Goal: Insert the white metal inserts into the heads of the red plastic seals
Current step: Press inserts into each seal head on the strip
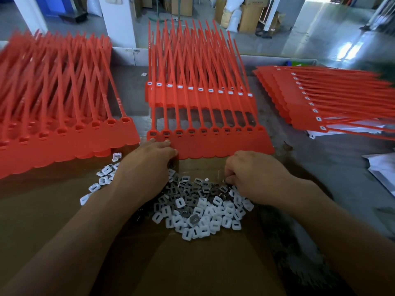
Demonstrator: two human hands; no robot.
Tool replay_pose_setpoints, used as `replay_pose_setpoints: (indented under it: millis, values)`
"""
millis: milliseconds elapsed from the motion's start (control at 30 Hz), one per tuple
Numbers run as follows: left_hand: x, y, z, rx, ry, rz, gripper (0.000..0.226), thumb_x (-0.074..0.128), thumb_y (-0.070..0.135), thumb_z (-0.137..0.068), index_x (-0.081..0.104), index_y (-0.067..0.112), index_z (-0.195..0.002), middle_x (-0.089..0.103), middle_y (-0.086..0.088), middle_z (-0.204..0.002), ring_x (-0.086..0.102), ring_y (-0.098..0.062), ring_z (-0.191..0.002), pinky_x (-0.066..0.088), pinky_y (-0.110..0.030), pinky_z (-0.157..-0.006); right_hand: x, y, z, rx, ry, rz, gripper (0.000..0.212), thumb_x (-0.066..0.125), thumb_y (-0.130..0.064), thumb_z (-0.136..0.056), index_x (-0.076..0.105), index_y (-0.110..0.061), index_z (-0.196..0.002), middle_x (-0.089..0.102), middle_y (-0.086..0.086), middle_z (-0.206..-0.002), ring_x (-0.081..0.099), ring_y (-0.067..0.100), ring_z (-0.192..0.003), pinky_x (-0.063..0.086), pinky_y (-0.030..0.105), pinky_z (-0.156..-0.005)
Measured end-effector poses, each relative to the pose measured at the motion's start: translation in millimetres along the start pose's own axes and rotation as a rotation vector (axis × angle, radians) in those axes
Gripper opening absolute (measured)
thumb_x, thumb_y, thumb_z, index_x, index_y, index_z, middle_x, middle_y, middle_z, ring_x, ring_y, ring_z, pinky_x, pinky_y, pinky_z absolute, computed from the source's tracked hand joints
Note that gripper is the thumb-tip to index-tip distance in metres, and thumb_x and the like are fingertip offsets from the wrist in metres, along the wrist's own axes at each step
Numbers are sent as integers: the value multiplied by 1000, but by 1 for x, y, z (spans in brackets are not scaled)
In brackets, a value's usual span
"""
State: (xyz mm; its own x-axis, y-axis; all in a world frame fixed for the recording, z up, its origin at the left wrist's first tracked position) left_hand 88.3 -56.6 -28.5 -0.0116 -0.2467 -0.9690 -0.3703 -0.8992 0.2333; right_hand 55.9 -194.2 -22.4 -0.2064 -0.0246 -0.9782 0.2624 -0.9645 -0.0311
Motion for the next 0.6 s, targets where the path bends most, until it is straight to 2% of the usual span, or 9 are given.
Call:
replay_pose_setpoints:
  millis: [67,167,300,467,533,600]
  values:
    - [0,0,0,2,1,-5,52,40,2,-89,43,23,-135,32,3,-148,23,-18,-138,18,-31,-111,0,-7,3,-32,33,82,14,48,-15,-91,50,-14,-106,50,0,-103,47,14,-90,39,27,-76]
    - [1,0,-1,-6,0,-7,51,40,3,-89,42,24,-136,31,4,-148,24,-18,-138,20,-32,-111,2,-9,6,-35,22,69,16,46,-12,-91,45,-15,-106,44,2,-100,38,14,-85,31,26,-75]
    - [1,0,-1,-2,-7,-13,50,42,5,-90,42,24,-136,31,4,-149,24,-18,-138,20,-32,-111,-1,-7,9,-27,71,0,13,45,-7,-89,38,-17,-94,44,-2,-92,45,14,-85,35,26,-75]
    - [1,0,0,-8,-7,-10,51,42,3,-89,42,24,-136,31,4,-149,25,-19,-138,22,-33,-111,0,-7,7,-73,85,-77,18,48,-6,-89,43,-20,-99,52,-4,-96,51,13,-89,41,28,-81]
    - [1,0,0,-11,-6,-7,52,41,3,-89,42,24,-136,31,4,-149,25,-19,-138,22,-33,-111,-1,-5,5,-108,91,-169,17,46,-9,-91,46,-26,-89,49,-10,-93,47,5,-89,39,24,-84]
    - [1,0,0,-4,-6,-13,51,41,4,-89,42,24,-136,31,4,-149,25,-19,-138,21,-33,-111,-14,12,0,-67,176,-337,20,47,-11,-91,46,-29,-83,46,-17,-86,44,-5,-81,36,10,-75]
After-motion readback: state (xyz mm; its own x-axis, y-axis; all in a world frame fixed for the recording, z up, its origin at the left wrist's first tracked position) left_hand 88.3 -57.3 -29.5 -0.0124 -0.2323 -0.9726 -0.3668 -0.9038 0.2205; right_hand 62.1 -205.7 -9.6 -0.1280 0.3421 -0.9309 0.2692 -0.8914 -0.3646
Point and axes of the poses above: each hand's wrist, its own z-axis away from the middle knuckle, its own x-axis out of the palm, y = z × x, the point moved 9 cm from there along -z, towards the middle knuckle
